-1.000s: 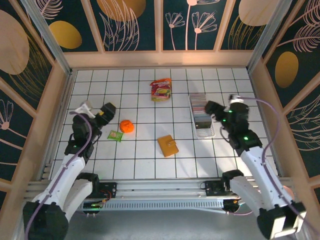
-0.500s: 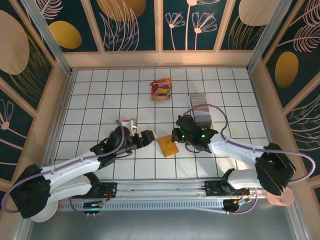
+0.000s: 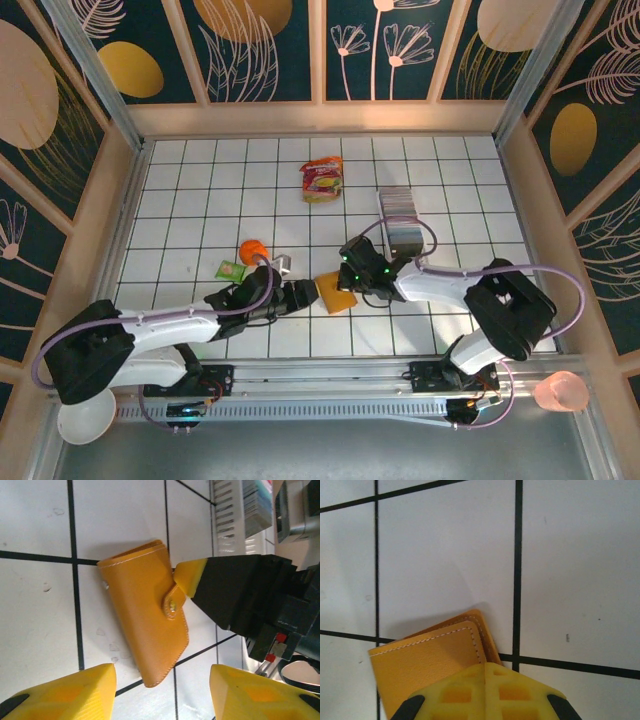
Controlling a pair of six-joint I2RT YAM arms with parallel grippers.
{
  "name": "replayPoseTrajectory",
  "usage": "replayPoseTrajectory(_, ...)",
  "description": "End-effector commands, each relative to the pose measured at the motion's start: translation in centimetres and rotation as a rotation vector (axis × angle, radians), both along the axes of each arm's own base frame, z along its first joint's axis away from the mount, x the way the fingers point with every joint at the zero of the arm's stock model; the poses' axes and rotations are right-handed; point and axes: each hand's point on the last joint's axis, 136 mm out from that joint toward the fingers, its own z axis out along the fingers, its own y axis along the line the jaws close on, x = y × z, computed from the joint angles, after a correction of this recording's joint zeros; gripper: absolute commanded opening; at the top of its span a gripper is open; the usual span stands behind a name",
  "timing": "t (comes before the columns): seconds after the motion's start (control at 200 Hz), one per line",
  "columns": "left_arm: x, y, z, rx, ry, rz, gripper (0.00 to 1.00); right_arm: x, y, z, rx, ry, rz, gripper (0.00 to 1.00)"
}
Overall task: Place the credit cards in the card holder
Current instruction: Pick up the card holder from the bottom-center of the table.
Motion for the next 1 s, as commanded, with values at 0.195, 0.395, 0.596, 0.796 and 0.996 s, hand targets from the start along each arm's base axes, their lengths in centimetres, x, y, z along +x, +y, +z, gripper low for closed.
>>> replayPoseTrajectory(0.195, 0.7, -1.5, 0.6, -0.052, 0.004, 0.031, 0.5, -1.1, -2.6, -2.7, -0.08, 0.032, -0.074, 0.0)
replayPoseTrajectory(0.395, 0.7, -2.7, 0.2, -0.051, 0.016, 0.02, 0.48, -1.7, -3.1, -3.3, -0.063, 0.045, -0.088, 0.0)
replayPoseTrajectory(0.596, 0.5, -3.6, -0.6, -0.062, 0.04, 0.007, 0.46, -2.0, -3.1, -3.1, -0.043, 0.04, -0.091, 0.0)
replayPoseTrajectory(0.796, 0.5, -3.6, -1.8, -0.044, 0.054, 0.015, 0.43, -1.9, -3.0, -2.7, -0.025, 0.031, -0.092, 0.0)
replayPoseTrajectory(0.996, 0.5, -4.5, -1.5, -0.096, 0.059, 0.0, 0.41, -2.1, -2.7, -2.6, -0.015, 0.029, -0.088, 0.0)
